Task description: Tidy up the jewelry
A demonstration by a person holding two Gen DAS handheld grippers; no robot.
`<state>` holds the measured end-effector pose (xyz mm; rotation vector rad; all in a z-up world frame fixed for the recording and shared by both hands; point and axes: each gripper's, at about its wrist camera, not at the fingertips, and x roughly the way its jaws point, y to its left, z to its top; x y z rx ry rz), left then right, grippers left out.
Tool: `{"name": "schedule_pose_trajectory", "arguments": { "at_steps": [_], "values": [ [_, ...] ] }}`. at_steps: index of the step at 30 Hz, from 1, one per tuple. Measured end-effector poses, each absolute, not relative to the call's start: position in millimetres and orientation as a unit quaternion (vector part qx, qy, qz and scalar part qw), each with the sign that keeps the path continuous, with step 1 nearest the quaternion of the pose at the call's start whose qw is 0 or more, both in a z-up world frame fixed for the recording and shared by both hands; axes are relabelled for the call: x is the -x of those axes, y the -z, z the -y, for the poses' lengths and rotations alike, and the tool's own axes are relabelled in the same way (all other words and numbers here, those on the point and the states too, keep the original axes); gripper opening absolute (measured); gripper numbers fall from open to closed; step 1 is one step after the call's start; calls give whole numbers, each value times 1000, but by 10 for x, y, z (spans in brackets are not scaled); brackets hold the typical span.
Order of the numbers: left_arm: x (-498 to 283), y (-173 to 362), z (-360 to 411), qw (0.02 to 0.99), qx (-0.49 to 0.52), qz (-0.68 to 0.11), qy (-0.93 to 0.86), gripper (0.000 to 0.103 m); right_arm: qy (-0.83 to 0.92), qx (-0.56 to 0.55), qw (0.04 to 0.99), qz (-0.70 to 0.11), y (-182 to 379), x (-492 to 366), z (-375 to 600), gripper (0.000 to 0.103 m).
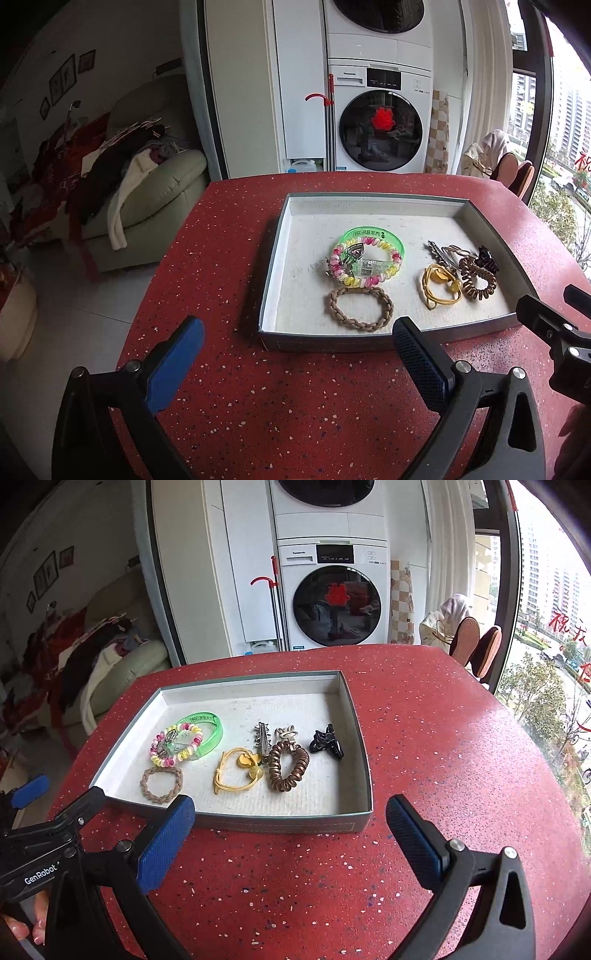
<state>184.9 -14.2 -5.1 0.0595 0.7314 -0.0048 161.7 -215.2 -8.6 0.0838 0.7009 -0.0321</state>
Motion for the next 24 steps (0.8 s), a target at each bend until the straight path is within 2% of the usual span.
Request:
{"name": "schedule_pose_trajectory", "arguments": {
  "at_steps": [24],
  "values": [
    [-1683, 111, 206, 935, -39, -352, 0, 103, 35, -21, 942, -332, 47, -1480, 2104, 103]
  ]
}}
